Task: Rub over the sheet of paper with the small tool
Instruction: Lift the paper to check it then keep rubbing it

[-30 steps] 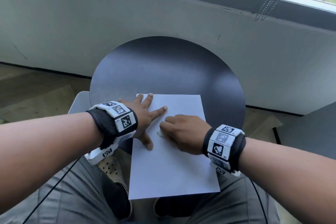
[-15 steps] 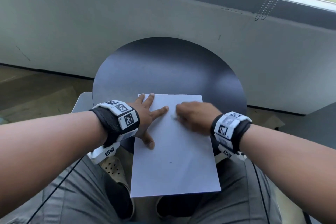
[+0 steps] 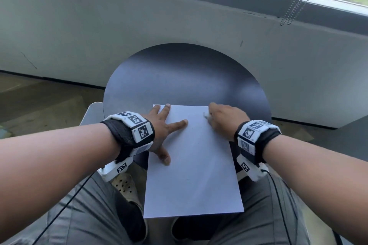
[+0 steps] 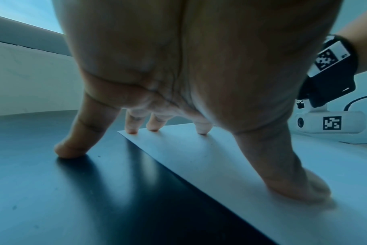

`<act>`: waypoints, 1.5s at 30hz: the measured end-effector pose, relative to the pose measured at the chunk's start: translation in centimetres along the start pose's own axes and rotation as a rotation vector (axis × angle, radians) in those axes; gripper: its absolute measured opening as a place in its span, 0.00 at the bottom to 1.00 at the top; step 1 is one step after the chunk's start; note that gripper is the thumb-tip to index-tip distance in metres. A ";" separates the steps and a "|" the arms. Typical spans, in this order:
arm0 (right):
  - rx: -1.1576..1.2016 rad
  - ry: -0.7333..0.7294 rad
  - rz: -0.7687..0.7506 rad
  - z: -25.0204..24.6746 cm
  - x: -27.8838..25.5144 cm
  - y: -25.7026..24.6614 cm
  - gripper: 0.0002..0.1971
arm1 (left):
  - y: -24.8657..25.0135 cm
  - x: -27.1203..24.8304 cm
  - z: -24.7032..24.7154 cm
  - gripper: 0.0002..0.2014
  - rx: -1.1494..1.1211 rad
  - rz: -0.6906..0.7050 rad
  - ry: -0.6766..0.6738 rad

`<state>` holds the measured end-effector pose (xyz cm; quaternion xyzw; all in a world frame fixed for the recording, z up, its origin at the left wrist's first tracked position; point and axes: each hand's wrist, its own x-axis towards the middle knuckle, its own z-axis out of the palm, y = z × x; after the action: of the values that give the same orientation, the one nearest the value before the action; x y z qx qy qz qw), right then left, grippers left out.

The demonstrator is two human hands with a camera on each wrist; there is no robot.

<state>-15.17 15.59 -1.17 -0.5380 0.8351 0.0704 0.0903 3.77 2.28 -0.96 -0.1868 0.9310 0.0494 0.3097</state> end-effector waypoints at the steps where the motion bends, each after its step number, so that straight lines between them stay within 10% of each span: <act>1: -0.017 0.009 -0.038 0.2 -0.3 -0.4 0.12 | 0.0 0.0 0.0 0.64 0.001 0.000 -0.001; 6: -0.002 -0.045 -0.579 1.3 -4.2 -3.3 0.06 | 0.0 0.2 0.1 0.65 0.013 -0.003 -0.009; 12: -0.026 0.021 -0.094 0.2 -0.1 1.0 0.14 | 0.0 0.0 0.0 0.63 0.007 0.003 -0.009; 18: -0.046 -0.071 -0.517 0.9 -4.0 -2.9 0.06 | 0.3 -0.1 0.0 0.63 0.025 -0.005 -0.007; 24: 0.059 0.009 -0.001 0.5 0.0 0.9 0.12 | 0.1 -0.4 -0.2 0.62 0.018 0.008 -0.011; 29: -0.017 -0.039 -0.513 1.1 -4.1 -2.7 0.13 | 0.1 -0.2 0.0 0.63 0.025 0.004 -0.014; 34: 0.056 -0.016 -0.042 0.6 -0.4 1.6 0.15 | 0.1 -0.3 -0.2 0.62 0.020 0.007 -0.016; 41: 0.001 -0.041 -0.444 1.7 -4.9 -2.7 0.06 | 0.1 -0.2 -0.1 0.63 0.019 0.000 -0.018; 45: 0.001 -0.049 -0.079 0.6 -1.8 1.3 0.14 | 0.3 -0.3 -0.3 0.61 0.015 0.000 -0.022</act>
<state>-15.62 17.81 -1.30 -0.5686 0.8108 0.0795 0.1139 3.73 2.61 -0.52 -0.1838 0.9279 0.0446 0.3213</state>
